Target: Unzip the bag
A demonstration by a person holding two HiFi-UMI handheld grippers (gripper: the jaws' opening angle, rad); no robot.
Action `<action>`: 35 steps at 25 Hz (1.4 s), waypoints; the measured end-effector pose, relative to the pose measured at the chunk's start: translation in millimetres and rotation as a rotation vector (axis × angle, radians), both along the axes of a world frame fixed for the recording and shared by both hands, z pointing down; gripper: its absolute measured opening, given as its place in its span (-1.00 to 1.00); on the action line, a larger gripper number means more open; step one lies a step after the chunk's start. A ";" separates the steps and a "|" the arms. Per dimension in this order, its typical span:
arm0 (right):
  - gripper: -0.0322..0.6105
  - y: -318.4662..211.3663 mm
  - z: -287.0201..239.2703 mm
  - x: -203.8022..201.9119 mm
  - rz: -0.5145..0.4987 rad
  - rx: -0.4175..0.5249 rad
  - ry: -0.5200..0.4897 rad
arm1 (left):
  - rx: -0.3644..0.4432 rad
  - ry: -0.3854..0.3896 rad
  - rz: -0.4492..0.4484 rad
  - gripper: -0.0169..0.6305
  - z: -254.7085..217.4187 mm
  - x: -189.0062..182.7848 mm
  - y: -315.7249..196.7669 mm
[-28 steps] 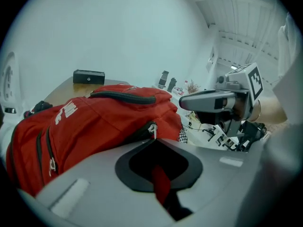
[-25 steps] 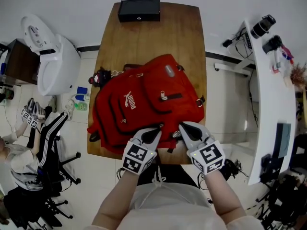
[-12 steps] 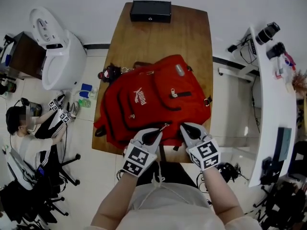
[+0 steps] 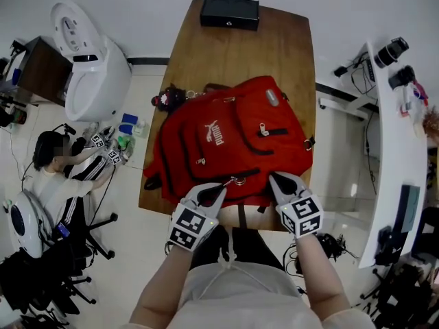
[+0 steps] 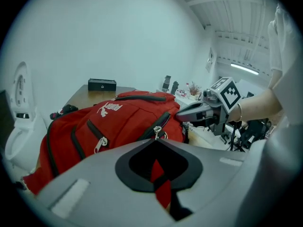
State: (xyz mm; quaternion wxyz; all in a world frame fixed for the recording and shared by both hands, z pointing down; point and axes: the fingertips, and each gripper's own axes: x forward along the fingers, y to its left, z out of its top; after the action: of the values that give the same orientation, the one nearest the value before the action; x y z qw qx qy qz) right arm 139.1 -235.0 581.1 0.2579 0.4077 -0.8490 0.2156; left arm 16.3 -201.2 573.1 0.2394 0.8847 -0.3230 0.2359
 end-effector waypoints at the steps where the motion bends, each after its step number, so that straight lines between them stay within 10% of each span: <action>1: -0.88 0.1 1.0 0.1 0.001 -0.001 0.007 | -0.006 0.011 -0.011 -0.92 2.0 -5.5 0.7; 35: -0.88 -4.9 7.1 4.7 0.192 0.012 0.149 | -0.087 -0.048 -0.214 -0.93 58.2 -172.2 -12.8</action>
State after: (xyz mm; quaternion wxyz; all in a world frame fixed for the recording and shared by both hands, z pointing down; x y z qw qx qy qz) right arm 143.8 -239.9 588.3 0.2962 0.5035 -0.7858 0.2033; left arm -155.9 -214.0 631.3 0.2934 0.8281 -0.4107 0.2440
